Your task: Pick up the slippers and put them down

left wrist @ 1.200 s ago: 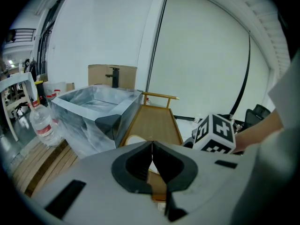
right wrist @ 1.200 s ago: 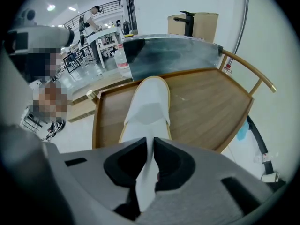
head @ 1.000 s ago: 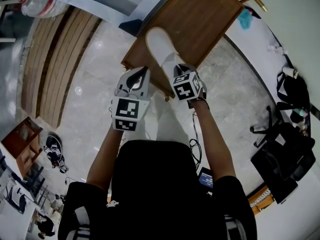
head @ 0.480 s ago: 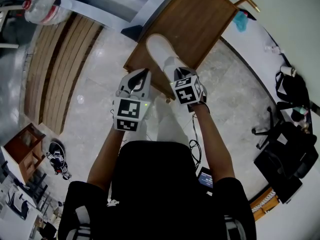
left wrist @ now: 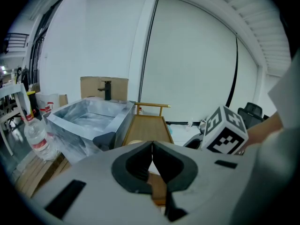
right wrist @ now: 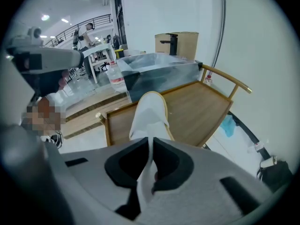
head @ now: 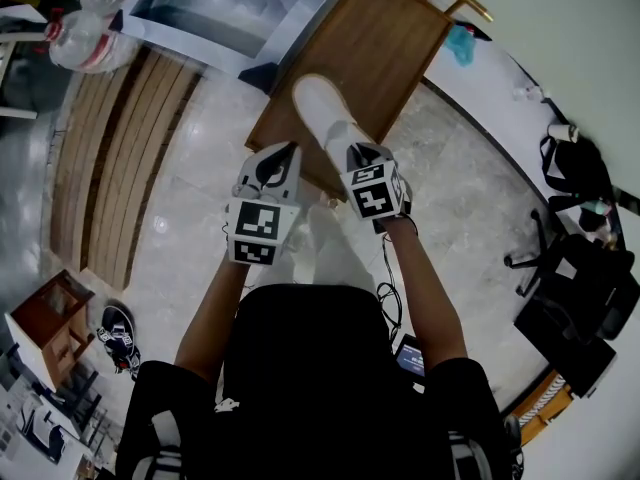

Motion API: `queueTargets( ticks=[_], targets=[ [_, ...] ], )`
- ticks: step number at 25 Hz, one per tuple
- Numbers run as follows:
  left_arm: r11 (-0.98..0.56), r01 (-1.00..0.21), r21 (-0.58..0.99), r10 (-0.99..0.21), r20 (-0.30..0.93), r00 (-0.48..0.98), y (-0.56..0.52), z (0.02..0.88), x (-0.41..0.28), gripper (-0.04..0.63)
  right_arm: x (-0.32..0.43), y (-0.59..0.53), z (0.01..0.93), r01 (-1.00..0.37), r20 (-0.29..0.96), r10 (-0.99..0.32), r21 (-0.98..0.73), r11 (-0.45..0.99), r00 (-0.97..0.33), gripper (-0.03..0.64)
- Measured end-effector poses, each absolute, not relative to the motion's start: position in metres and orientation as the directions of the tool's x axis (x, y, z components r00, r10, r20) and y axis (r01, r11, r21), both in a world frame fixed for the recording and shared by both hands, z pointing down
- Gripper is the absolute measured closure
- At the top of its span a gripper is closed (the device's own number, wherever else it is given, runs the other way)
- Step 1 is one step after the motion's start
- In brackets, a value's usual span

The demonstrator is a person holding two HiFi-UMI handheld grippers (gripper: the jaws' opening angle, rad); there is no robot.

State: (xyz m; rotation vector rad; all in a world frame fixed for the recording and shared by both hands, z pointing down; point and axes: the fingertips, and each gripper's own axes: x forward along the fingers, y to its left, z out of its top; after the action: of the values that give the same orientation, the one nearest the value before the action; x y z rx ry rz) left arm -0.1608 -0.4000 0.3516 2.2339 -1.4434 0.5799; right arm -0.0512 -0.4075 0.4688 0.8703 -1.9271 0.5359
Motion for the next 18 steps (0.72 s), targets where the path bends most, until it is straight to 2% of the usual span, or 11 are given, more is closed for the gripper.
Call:
queueTargets(
  ticks=[18],
  targets=[
    [-0.411,-0.906,0.1,-0.797,0.442,0.411,-0.368,0.282,-0.168,0.589,-0.04,-0.377,0.355,-0.85,0.745,-0.571,0.011,0.526,-0.344,0.603]
  ],
)
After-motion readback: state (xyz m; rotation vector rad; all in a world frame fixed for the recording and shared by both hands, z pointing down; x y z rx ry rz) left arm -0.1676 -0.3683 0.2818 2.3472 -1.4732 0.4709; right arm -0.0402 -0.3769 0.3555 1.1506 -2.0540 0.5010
